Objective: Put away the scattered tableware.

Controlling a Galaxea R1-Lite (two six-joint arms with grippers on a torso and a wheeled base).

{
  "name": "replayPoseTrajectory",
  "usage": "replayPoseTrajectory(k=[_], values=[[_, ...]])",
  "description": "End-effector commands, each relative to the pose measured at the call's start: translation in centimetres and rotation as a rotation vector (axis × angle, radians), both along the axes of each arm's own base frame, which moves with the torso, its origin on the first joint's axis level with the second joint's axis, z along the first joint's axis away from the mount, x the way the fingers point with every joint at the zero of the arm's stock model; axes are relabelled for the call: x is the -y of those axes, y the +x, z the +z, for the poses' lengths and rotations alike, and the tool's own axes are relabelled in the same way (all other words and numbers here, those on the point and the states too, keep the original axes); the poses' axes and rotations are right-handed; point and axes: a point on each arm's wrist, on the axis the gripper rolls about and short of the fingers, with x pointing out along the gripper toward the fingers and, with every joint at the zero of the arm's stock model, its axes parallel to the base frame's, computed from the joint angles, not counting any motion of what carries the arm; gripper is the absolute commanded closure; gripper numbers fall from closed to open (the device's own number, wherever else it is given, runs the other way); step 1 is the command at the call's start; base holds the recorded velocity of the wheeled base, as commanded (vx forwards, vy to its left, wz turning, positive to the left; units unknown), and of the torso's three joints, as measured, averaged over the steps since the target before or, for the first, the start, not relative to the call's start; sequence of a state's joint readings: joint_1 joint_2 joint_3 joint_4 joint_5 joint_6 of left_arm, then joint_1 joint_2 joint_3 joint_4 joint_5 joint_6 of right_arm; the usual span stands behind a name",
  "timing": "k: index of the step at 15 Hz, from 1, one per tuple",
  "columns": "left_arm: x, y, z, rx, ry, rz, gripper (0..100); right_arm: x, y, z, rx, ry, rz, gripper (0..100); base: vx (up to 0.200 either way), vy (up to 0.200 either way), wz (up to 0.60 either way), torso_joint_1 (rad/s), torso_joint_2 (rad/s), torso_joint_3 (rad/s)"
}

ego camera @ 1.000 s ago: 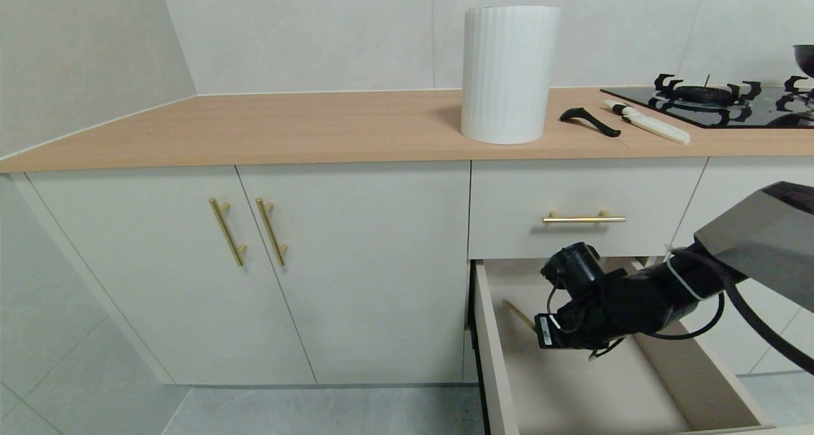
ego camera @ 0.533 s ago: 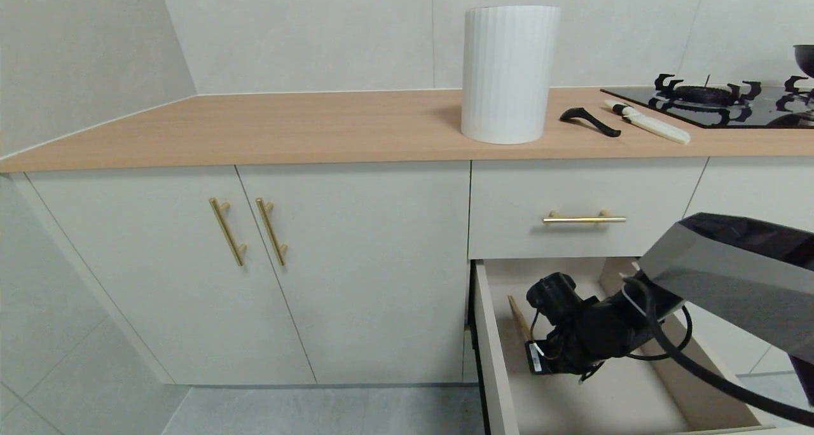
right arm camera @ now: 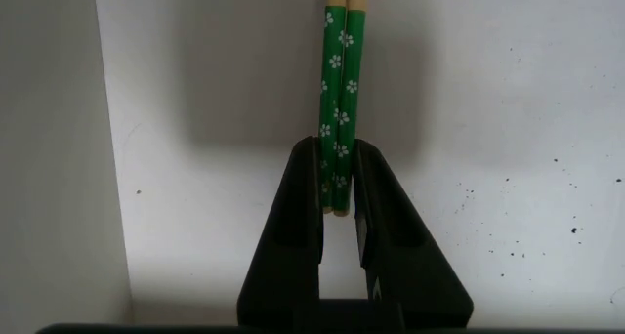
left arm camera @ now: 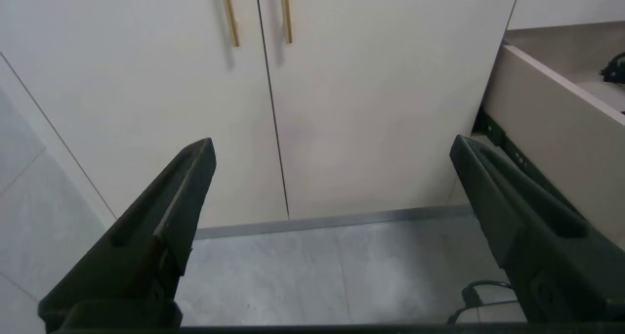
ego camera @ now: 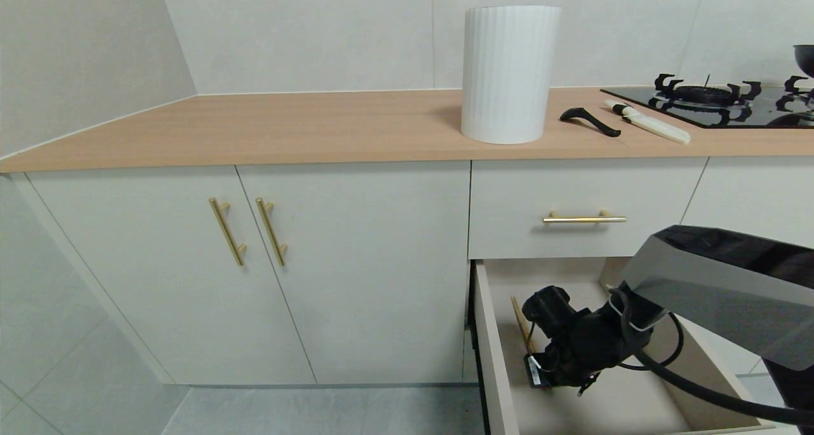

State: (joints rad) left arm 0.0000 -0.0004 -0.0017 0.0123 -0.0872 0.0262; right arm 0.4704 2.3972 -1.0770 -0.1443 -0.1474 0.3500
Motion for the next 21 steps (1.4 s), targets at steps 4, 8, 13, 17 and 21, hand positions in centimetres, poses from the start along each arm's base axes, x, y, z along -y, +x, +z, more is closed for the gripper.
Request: replayPoseTrajectory(k=[4, 8, 13, 17, 21], values=[[0.0, 0.0, 0.0, -0.001, 0.0, 0.0, 0, 0.0, 0.0, 0.0, -0.001, -0.001, 0.002, 0, 0.0, 0.0, 0.0, 0.0, 0.0, 0.0], [0.0, 0.0, 0.0, -0.001, 0.0, 0.0, 0, 0.0, 0.0, 0.0, -0.001, -0.001, 0.002, 0, 0.0, 0.0, 0.0, 0.0, 0.0, 0.0], [0.0, 0.0, 0.0, -0.001, 0.0, 0.0, 0, 0.1, 0.0, 2.0, 0.044, 0.015, -0.007, 0, 0.0, 0.0, 0.0, 0.0, 0.0, 0.0], [0.0, 0.0, 0.0, -0.001, 0.0, 0.0, 0, 1.4, -0.1, 7.5, 0.206, -0.014, -0.083, 0, 0.0, 0.0, 0.0, 0.0, 0.0, 0.0], [0.0, 0.0, 0.0, -0.001, 0.0, 0.0, 0, 3.1, -2.6, 16.1, 0.411, 0.069, -0.102, 0, 0.0, 0.0, 0.0, 0.0, 0.0, 0.0]])
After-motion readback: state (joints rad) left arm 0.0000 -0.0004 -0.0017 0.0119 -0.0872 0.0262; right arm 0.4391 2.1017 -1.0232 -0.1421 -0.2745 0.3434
